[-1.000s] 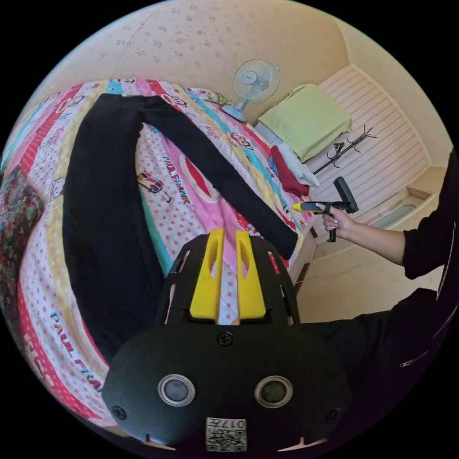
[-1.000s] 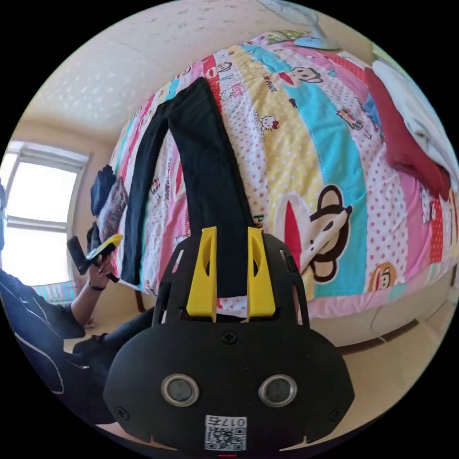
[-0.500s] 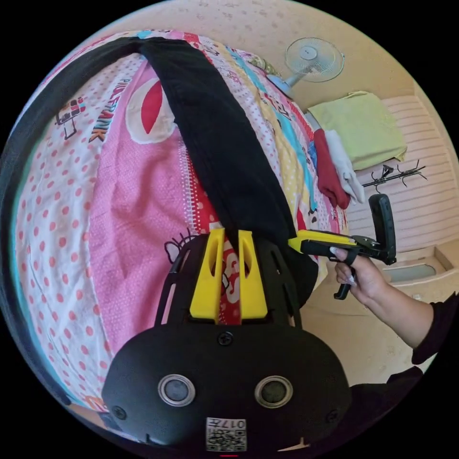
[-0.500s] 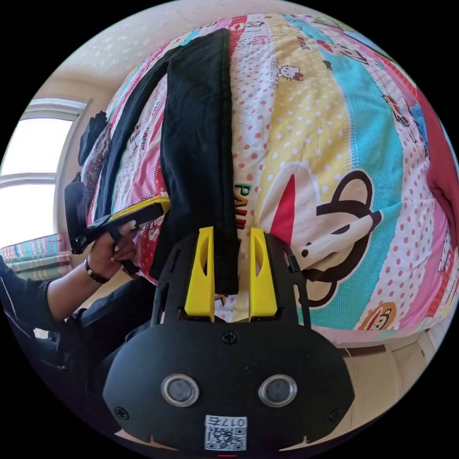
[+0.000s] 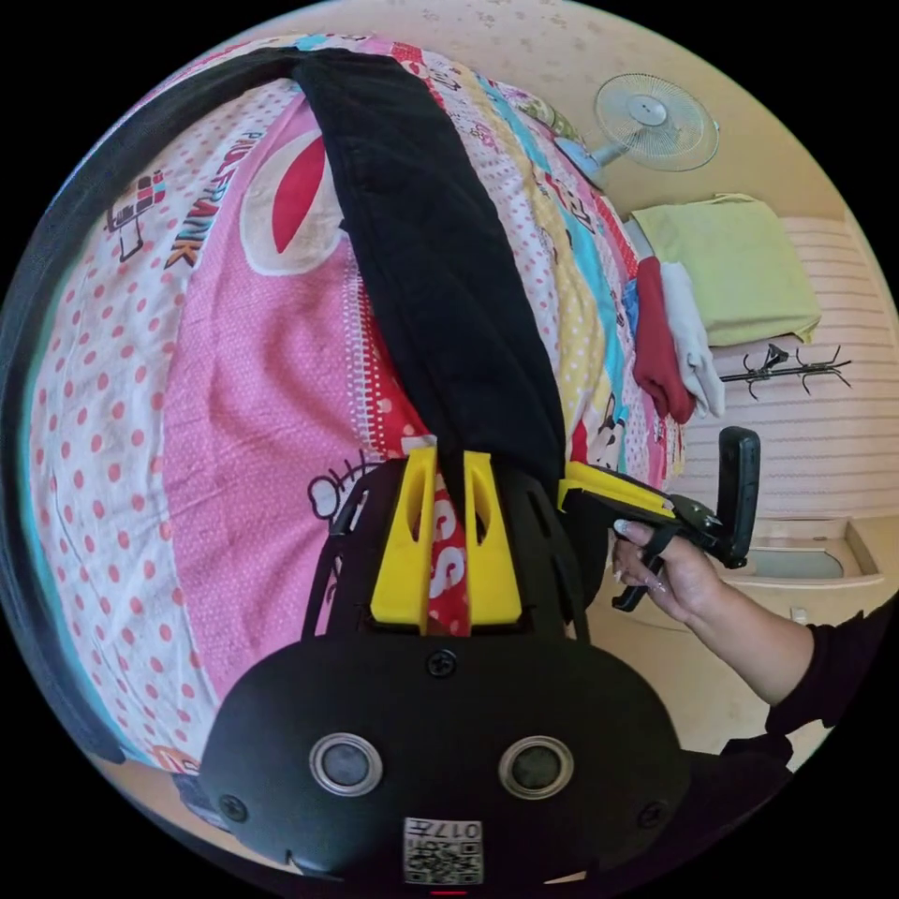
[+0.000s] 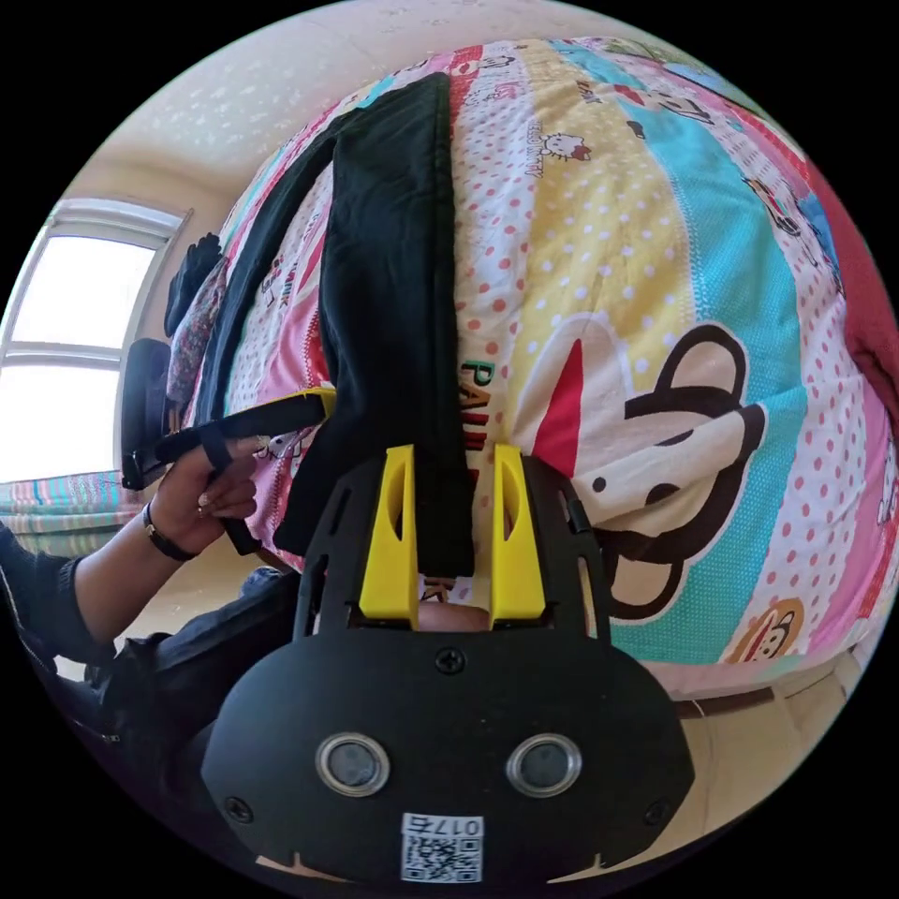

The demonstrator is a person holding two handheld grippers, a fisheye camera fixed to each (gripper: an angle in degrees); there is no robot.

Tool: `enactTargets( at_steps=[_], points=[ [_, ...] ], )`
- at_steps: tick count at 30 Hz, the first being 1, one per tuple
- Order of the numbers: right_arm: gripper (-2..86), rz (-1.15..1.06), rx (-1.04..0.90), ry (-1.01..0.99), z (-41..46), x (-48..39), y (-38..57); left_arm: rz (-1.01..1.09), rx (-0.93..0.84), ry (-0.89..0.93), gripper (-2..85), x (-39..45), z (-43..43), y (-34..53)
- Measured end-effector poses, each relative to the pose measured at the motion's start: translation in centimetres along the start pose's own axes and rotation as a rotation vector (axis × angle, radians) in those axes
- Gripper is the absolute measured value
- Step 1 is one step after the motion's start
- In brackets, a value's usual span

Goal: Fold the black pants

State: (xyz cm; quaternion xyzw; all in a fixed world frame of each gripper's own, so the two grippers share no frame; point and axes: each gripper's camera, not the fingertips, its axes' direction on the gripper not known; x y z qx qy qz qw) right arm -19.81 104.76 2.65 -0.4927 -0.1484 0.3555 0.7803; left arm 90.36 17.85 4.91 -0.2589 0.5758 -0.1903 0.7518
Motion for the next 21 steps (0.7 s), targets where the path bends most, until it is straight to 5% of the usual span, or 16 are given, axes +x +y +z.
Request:
enactTargets(
  at_steps=[4,10,18,21],
  points=[
    [11.0,-0.02,-0.154,-0.227,-2.4,2.8,-1.6,0.031,0.037,0.047,5.0,0.3,-4.7,1.0],
    [7.3,-0.017,-0.258,-0.315,-3.8,5.5,-0.6,0.247,0.134,0.129,8.9,3.9,-10.0,4.7],
    [3.4,0.093,-0.118,-0.712,-9.5,4.7,-2.0,0.444,0.145,0.11,14.5,8.1,-10.5,8.9],
    [3.1,0.113,-0.175,-0.719,-10.2,2.2,-3.5,0.447,0.226,0.045,15.5,8.5,-11.8,9.8]
  ],
)
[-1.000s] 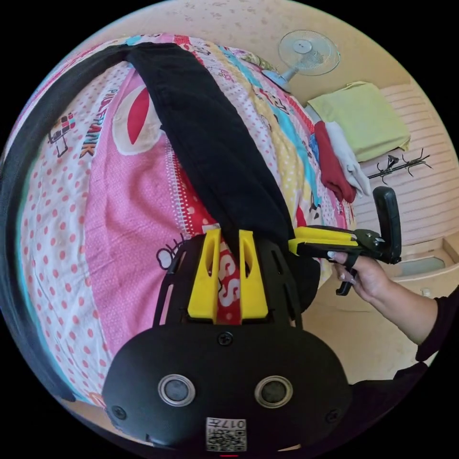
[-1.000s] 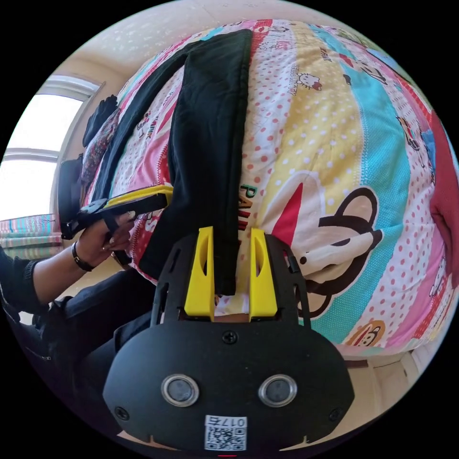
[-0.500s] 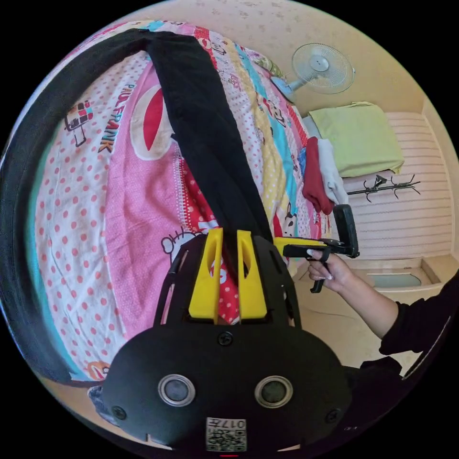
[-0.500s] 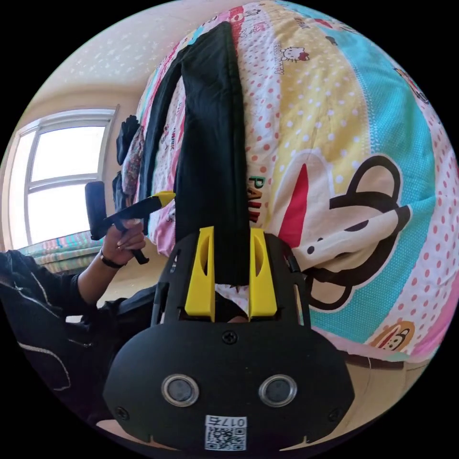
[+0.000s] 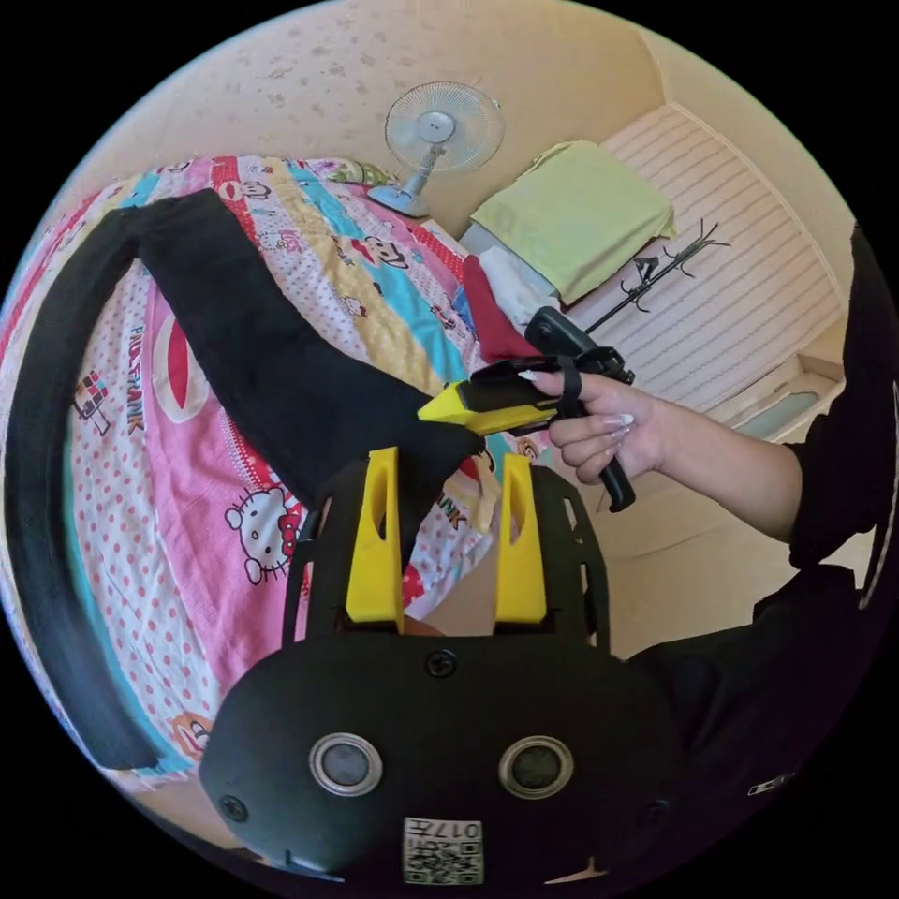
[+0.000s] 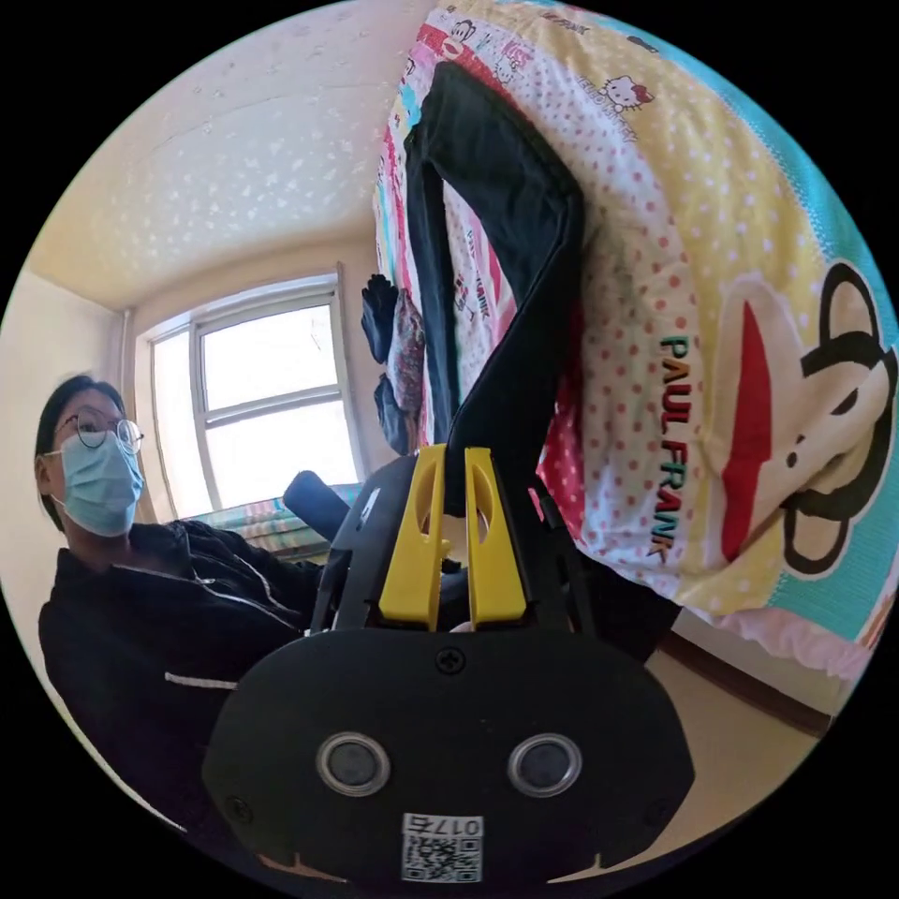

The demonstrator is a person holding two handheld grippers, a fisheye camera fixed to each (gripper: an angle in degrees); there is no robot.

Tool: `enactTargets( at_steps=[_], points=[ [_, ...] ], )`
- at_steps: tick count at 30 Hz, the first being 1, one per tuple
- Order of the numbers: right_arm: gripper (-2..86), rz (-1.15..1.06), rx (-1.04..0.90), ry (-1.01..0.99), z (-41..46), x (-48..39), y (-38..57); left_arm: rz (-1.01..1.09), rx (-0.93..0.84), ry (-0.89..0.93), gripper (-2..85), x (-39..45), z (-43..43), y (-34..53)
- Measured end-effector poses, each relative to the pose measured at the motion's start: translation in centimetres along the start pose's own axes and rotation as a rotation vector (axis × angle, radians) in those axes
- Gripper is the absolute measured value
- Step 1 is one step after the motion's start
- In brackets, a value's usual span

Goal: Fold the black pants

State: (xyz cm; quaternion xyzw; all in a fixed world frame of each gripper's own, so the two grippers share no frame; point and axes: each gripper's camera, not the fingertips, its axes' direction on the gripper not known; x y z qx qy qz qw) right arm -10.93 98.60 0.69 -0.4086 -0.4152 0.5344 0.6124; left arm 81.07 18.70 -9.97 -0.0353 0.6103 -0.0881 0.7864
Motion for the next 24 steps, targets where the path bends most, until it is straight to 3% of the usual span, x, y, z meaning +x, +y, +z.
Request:
enactTargets(
  at_steps=[4,12,24],
  points=[
    [3.1,-0.04,-0.05,0.096,1.3,-3.7,-1.8,-0.026,0.085,-0.112,14.0,-0.9,-2.7,1.1],
    [3.3,0.041,-0.163,0.078,1.1,-5.7,-4.0,-0.09,0.155,-0.005,12.1,-4.8,-5.7,3.8],
    [3.3,0.211,-0.121,-0.01,3.7,-8.4,-4.5,-0.109,0.174,-0.11,13.2,-9.1,-8.3,8.0]
  ],
)
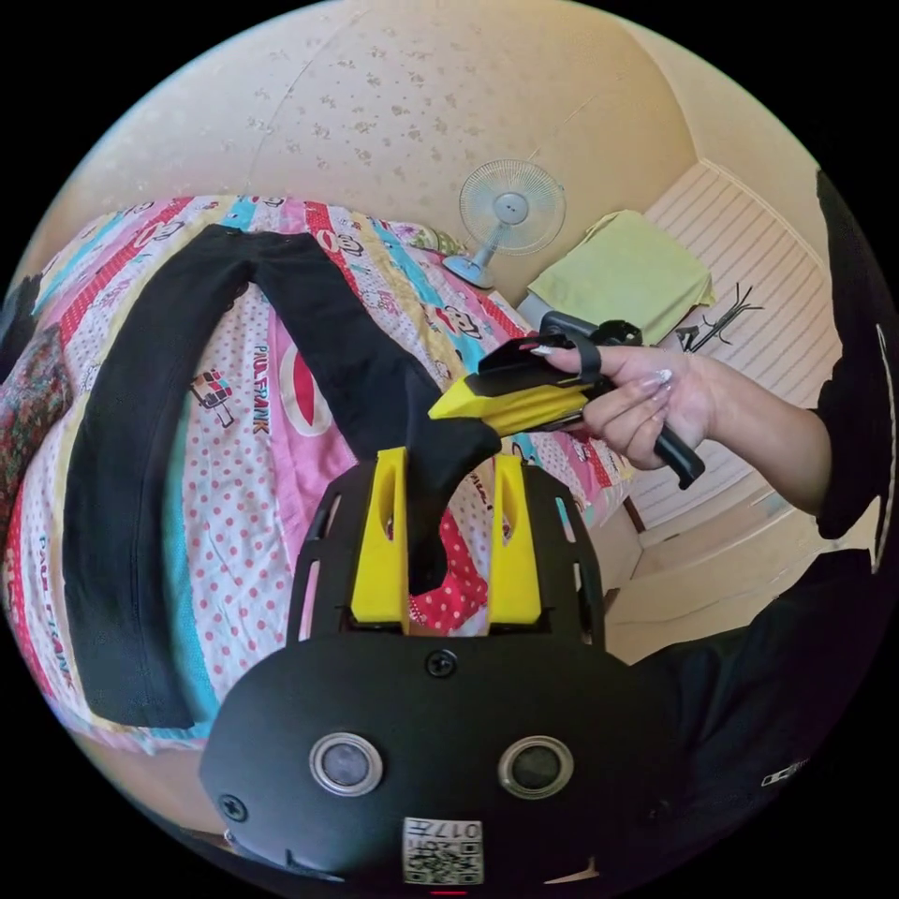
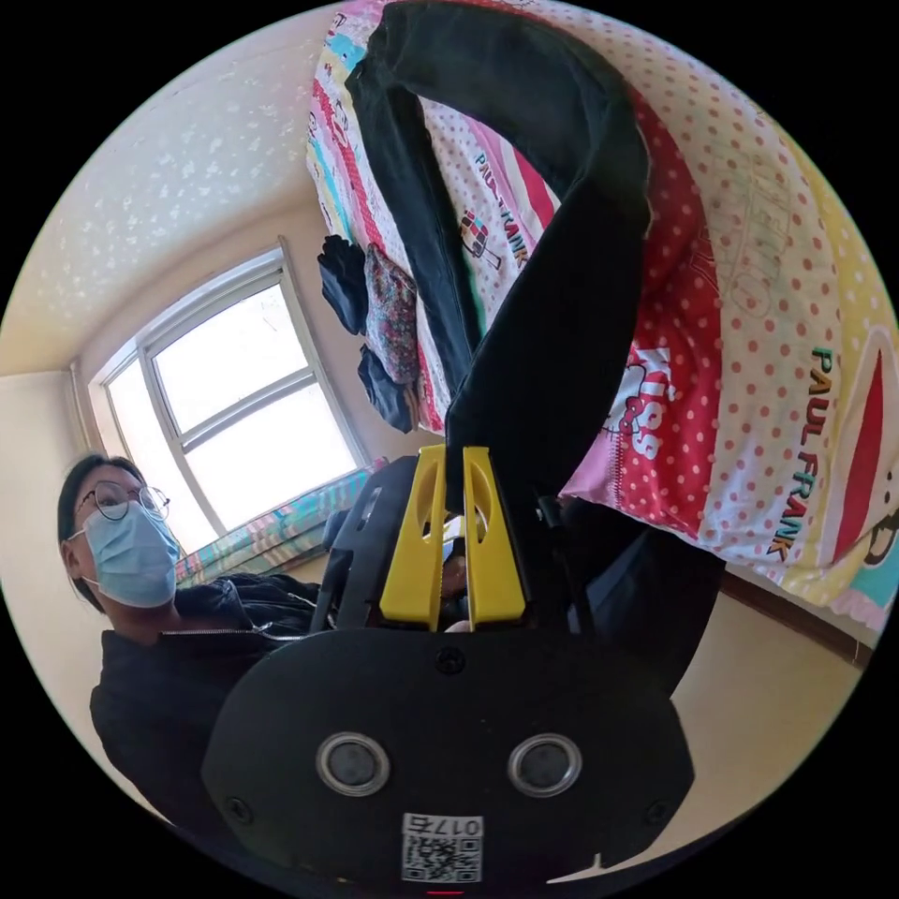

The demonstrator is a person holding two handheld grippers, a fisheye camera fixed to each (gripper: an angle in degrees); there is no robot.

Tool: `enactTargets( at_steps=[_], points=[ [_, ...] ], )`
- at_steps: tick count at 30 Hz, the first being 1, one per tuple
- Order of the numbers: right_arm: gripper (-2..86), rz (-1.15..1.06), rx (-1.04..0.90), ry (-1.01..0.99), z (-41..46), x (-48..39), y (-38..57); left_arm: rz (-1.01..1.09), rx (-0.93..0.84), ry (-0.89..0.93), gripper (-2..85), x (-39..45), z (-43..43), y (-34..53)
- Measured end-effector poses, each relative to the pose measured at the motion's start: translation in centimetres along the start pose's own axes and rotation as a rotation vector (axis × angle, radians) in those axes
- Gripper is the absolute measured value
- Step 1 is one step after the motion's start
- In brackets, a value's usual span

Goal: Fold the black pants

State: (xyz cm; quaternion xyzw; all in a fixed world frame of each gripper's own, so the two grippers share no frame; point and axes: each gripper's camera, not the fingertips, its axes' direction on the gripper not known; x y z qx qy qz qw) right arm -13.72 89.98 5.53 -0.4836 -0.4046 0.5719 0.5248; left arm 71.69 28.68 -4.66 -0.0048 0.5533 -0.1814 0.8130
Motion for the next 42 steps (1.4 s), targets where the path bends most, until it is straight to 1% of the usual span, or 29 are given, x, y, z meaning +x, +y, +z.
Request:
enactTargets(
  at_steps=[2,4,6,8,9,11,13,14,15,17,19,20,22,23,25,27,29,34,36,39,41,42],
  points=[
    [3.5,0.02,0.002,-0.011,0.9,-0.5,0.4,0.004,-0.025,-0.049,11.5,-0.8,0.6,0.1],
    [3.9,-0.007,0.006,0.005,1.6,-1.2,0.7,0.003,-0.024,-0.04,9.2,-1.5,0.6,0.2],
    [4.5,-0.06,-0.014,-0.008,1.4,-1.9,0.7,-0.004,-0.001,-0.007,7.3,-2.3,0.3,0.7],
    [5.6,-0.124,-0.031,-0.039,0.5,-3.0,0.7,-0.028,0.028,0.078,5.7,-4.0,-0.3,1.0],
    [6.3,-0.16,-0.018,-0.042,-0.6,-3.9,0.5,-0.037,0.027,0.101,5.5,-4.4,-0.4,1.1],
    [7.0,-0.2,0.082,-0.009,-3.2,-5.2,-0.3,-0.051,0.017,0.173,5.4,-5.6,-0.8,1.4],
    [8.4,-0.232,0.197,0.093,-6.6,-7.0,-3.5,-0.038,0.013,0.206,5.3,-6.1,-1.2,1.8],
    [8.9,-0.241,0.225,0.124,-7.3,-7.5,-4.6,-0.032,0.014,0.213,5.4,-6.3,-1.5,2.1],
    [10.3,-0.27,0.283,0.196,-8.3,-8.6,-7.3,-0.031,0.015,0.214,5.4,-6.3,-1.8,2.3],
    [11.7,-0.325,0.359,0.341,-9.0,-10.3,-12.2,-0.029,0.021,0.215,5.6,-6.8,-2.6,2.9],
    [12.6,-0.361,0.452,0.512,-8.9,-11.8,-19.2,-0.029,0.036,0.215,5.6,-7.3,-3.2,3.4],
    [12.7,-0.366,0.468,0.531,-8.7,-12.0,-20.9,-0.034,0.045,0.218,5.6,-7.8,-3.5,3.8],
    [13.1,-0.367,0.492,0.602,-7.3,-12.7,-26.9,-0.055,0.057,0.232,5.6,-8.8,-3.9,4.3],
    [13.3,-0.366,0.509,0.625,-6.8,-12.8,-27.9,-0.07,0.068,0.242,5.6,-9.5,-4.1,4.7],
    [13.5,-0.37,0.605,0.659,-5.1,-13.3,-30.4,-0.084,0.085,0.25,5.6,-10.4,-4.6,5.3],
    [13.2,-0.36,0.661,0.621,-3.8,-13.2,-31.5,-0.095,0.098,0.247,5.7,-11.3,-4.9,6.1],
    [12.5,-0.345,0.676,0.637,-2.1,-13.1,-32.1,-0.132,0.121,0.266,5.6,-12.6,-5.2,7.3],
    [6.0,-0.39,0.785,0.562,1.6,-13.8,-30.3,-0.223,0.176,0.317,5.7,-15.1,-6.2,9.6],
    [5.0,-0.436,0.792,0.527,2.3,-15.2,-29.5,-0.248,0.186,0.325,5.7,-16.0,-6.7,10.3],
    [4.3,-0.541,0.769,0.587,4.7,-19.9,-28.7,-0.344,0.236,0.383,5.6,-18.0,-7.9,11.9],
    [4.1,-0.608,0.714,0.633,7.1,-23.6,-28.9,-0.494,0.32,0.493,5.4,-20.4,-8.6,14.3],
    [4.0,-0.658,0.671,0.665,9.2,-26.5,-29.2,-0.534,0.337,0.517,5.4,-20.9,-8.7,15.0]
  ],
)
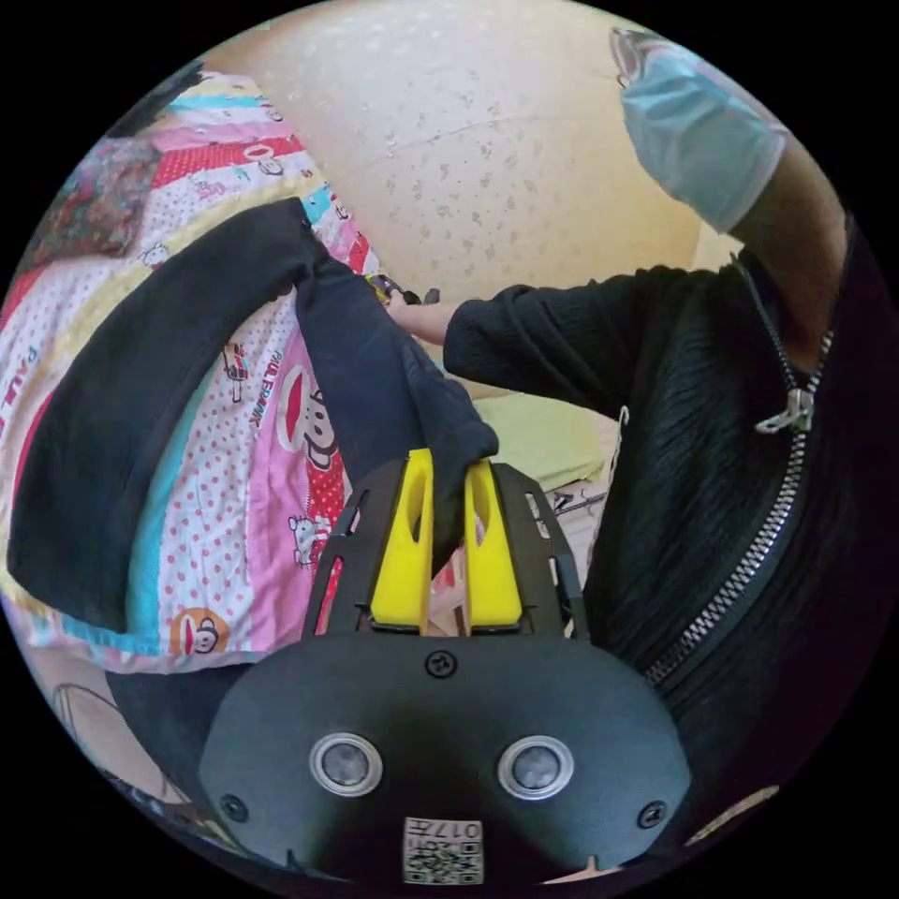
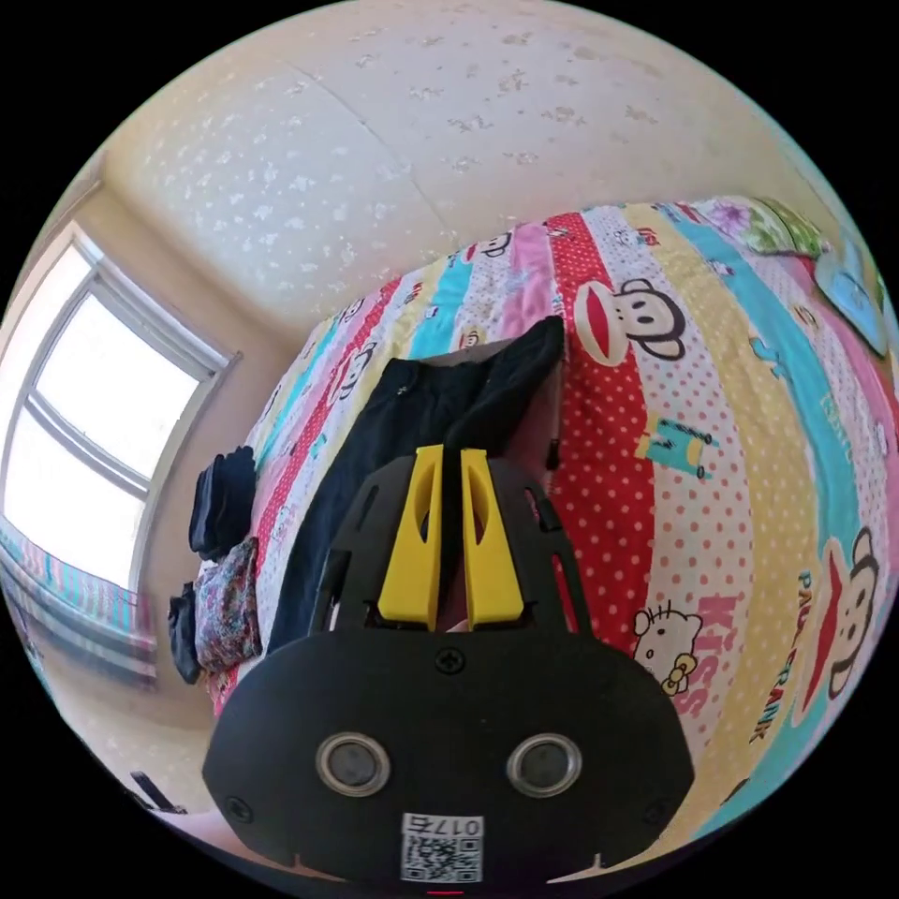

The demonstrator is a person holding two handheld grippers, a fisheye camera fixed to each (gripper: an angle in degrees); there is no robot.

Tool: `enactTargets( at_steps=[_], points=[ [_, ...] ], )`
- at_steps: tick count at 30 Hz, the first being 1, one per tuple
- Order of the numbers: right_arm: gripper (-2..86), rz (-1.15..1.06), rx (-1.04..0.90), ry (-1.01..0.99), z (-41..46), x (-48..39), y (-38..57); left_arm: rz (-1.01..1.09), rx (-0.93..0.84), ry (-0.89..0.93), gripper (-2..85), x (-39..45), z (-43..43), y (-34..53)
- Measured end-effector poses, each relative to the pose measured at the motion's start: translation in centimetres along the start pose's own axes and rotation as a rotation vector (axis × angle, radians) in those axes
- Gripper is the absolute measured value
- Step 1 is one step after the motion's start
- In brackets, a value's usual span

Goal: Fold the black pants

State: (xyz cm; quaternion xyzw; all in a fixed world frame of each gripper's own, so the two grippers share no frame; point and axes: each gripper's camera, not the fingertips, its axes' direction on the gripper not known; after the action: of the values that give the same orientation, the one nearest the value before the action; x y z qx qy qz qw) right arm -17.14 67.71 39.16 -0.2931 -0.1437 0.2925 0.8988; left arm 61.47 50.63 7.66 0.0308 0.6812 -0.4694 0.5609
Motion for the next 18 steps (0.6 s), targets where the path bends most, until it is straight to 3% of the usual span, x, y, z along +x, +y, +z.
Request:
enactTargets(
  at_steps=[2,4,8,11,14,18],
  points=[
    [4.0,-0.118,-0.076,0.037,1.8,-5.7,-2.2,-0.138,0.09,0.062,5.3,-2.4,-2.5,1.4],
    [4.0,-0.269,-0.21,0.201,6.2,-14.1,-3.9,-0.204,0.158,0.079,5.3,-4.0,-4.4,2.7],
    [4.2,-0.382,-0.305,0.423,15.1,-24.4,-3.1,-0.372,0.273,0.066,5.3,-9.6,-8.1,5.7],
    [4.8,-0.37,-0.303,0.457,22.0,-28.7,-0.3,-0.411,0.344,0.022,5.3,-13.5,-10.3,7.0],
    [6.0,-0.278,-0.282,0.42,26.7,-30.3,3.2,-0.437,0.302,-0.063,5.3,-17.0,-11.0,8.0],
    [7.4,-0.435,-0.165,0.549,28.5,-33.8,7.1,-0.487,0.317,0.008,5.5,-20.4,-11.2,9.8]
  ],
)
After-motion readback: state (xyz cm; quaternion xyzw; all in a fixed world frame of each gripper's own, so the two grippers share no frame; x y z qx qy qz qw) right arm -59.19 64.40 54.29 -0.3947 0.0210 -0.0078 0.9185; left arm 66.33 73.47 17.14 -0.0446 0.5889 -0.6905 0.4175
